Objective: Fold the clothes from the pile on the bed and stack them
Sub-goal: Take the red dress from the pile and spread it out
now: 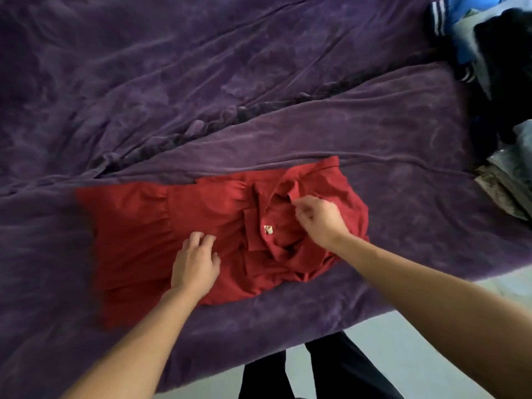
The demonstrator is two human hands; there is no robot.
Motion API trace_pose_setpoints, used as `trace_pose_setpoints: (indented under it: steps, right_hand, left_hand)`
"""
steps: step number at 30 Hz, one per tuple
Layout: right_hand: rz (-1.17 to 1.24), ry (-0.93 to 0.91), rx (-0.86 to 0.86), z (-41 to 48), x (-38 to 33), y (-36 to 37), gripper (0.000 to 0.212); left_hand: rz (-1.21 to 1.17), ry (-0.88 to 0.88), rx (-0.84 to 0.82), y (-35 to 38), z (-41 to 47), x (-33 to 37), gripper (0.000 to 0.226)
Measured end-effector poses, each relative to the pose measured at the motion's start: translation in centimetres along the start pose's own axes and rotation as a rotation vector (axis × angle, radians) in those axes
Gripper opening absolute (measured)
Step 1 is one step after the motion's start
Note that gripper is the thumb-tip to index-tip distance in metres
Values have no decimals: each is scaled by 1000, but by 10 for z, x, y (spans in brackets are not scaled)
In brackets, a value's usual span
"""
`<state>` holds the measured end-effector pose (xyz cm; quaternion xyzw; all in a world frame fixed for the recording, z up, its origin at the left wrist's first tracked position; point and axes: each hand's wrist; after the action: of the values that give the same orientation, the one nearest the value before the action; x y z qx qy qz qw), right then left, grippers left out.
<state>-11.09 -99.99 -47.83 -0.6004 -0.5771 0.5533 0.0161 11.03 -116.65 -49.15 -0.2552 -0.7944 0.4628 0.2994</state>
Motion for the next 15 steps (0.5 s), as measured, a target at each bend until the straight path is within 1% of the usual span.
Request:
trace_pose_setpoints:
  steps: [1,2,3,5,7,9,12,14,15]
  right_hand:
    - [-77,-45,136,-1,15,-15,26]
    - [-151,-63,234,-1,31,-29,28]
    - [-210,-47,280,0,47,-42,31]
    - [-300,64,266,8,75,-55,39]
    - [-340,156,195,20,98,-51,53]
    - [-299,210,125,31,114,-36,66]
    - [-121,323,70,42,133,-8,80]
    - [-60,349,123,47,140,0,86]
    - [-1,361,159,50,142,0,88]
  left_hand:
    - [-10,50,31,2,7,15,38]
    - [-18,105,68,5,15,32,37]
    - [-22,163,106,8,23,50,36]
    - [-24,283,159,16,40,91,38]
    - [41,386,165,29,59,123,46]
    - [158,387,97,46,77,136,52]
    - [295,269,-101,77,91,111,63]
    - [358,252,-206,94,93,89,66]
    - [378,261,-229,99,94,84,66]
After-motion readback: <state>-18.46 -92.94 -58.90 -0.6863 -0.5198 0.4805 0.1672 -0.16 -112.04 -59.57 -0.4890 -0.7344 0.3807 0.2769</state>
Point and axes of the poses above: each hand's wrist, its own z-axis towards the middle knuckle, its own y-axis out of the palm, x = y × z
